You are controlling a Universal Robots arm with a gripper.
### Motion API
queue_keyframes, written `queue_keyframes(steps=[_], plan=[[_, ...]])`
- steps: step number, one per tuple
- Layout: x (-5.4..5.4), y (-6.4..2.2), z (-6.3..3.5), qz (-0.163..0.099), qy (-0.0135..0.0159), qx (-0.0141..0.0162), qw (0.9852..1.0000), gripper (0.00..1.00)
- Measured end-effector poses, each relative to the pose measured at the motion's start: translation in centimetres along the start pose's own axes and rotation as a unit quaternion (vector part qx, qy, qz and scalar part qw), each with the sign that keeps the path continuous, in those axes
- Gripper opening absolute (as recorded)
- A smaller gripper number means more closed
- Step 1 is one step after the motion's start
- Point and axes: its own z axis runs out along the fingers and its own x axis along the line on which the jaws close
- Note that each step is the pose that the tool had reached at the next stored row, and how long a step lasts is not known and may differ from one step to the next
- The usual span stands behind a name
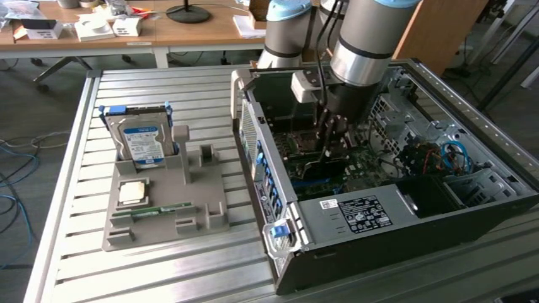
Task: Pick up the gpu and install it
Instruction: 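Insert the gpu into the slot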
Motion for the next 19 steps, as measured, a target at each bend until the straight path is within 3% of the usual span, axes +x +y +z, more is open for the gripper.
queue_keyframes(steps=[11,19], plan=[[-0.1,0.04,-3.51,0.0,0.0,0.0,1.0,0.34],[-0.2,0.07,-5.48,0.0,0.0,0.0001,1.0,0.34]])
